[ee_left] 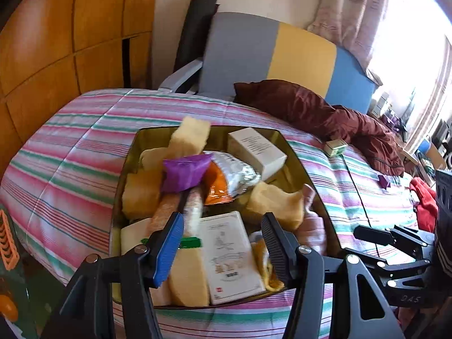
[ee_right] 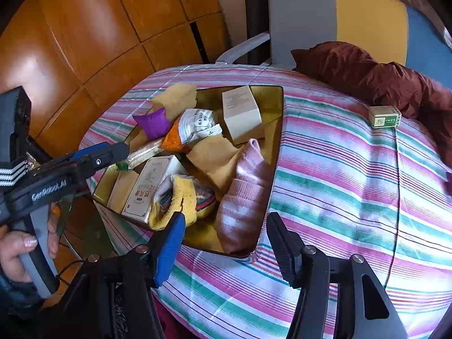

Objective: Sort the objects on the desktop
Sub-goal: 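Carry the pink sock and purple packet to the gold tray and release both, then withdraw both open tools from the tray toward the last items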

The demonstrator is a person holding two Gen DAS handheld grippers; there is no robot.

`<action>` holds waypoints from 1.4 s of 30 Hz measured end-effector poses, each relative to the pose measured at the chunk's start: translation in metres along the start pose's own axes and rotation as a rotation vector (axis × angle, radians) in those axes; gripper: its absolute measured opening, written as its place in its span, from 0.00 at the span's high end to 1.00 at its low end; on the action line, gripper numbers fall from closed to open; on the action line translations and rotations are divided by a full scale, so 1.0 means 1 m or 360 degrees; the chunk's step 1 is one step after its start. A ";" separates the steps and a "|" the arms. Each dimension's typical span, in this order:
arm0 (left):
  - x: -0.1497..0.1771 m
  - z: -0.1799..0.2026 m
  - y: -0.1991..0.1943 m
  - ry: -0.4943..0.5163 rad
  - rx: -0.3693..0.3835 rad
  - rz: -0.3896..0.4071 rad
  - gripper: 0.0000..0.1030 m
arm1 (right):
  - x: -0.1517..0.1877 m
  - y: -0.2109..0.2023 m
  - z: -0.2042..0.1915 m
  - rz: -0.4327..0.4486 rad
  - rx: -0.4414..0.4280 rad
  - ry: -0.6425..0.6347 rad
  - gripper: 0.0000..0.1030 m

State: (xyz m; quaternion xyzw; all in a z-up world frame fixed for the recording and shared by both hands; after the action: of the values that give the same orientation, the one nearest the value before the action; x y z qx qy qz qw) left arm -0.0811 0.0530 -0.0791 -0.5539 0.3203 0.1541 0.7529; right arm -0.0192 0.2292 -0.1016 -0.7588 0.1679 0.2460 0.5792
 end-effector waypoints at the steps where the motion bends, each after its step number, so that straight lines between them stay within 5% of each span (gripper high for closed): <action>1: 0.000 0.005 0.000 0.0013 0.0004 -0.0002 0.43 | 0.000 -0.001 0.001 0.0007 0.0007 0.0002 0.39; 28: -0.010 0.106 0.015 0.0400 0.0081 -0.0021 0.42 | -0.008 -0.035 0.077 0.0076 0.0202 0.0164 0.30; 42: -0.017 0.164 0.034 0.0549 0.0205 -0.0077 0.42 | -0.007 -0.059 0.187 0.0023 0.0308 0.0534 0.28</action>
State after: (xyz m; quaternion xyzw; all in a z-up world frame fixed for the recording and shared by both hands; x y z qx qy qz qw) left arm -0.0631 0.2195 -0.0635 -0.5303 0.4404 0.0178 0.7242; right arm -0.0264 0.4251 -0.0901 -0.7288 0.2904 0.1031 0.6115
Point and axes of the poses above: each gripper's, at about its wrist camera, not at the fingertips, and y roughly the way its jaws point, z to its right, x to its underside, the point moved 8 cm from there along y, roughly the way its jaws point, and after that the axes turned 1 degree about x, right-handed, at the moved point
